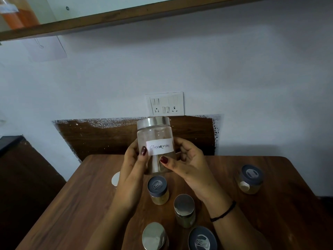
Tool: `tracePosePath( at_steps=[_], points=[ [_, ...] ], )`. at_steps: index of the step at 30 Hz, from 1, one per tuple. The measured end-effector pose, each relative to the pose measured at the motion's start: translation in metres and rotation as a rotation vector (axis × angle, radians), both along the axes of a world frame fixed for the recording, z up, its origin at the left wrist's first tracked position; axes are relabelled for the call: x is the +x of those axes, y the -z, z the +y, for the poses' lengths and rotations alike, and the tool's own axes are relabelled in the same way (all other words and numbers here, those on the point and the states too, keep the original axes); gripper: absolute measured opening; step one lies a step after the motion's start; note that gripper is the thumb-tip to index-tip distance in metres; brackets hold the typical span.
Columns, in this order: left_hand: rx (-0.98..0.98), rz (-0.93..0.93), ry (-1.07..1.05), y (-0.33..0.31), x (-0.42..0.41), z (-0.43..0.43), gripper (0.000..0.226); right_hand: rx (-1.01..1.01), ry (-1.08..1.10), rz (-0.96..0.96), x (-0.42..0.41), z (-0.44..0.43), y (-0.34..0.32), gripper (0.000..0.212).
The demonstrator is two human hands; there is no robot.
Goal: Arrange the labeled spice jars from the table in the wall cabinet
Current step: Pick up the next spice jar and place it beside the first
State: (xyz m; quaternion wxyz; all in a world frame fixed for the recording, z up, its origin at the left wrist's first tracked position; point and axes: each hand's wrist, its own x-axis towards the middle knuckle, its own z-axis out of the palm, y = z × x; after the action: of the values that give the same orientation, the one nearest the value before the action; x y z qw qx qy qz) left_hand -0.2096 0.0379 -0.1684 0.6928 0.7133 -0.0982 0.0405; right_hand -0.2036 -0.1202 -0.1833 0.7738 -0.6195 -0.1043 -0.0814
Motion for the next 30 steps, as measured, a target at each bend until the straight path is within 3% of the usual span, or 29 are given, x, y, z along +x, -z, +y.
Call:
tracePosePath(
  at_steps=[4,11,18,30],
  points=[
    [0.030,-0.074,0.010,0.001,0.000,0.000,0.081,0.002,0.036,0.013,0.000,0.001,0.000,0.063],
    [-0.028,-0.066,0.023,0.006,0.000,0.004,0.064,-0.019,-0.017,0.034,-0.001,0.002,-0.001,0.069],
    [-0.061,-0.071,0.019,0.008,0.001,0.011,0.070,0.012,-0.127,0.053,-0.001,0.000,-0.005,0.055],
    [-0.037,-0.150,0.023,-0.007,0.016,0.052,0.065,0.008,-0.116,-0.036,0.014,0.040,-0.018,0.055]
  ],
)
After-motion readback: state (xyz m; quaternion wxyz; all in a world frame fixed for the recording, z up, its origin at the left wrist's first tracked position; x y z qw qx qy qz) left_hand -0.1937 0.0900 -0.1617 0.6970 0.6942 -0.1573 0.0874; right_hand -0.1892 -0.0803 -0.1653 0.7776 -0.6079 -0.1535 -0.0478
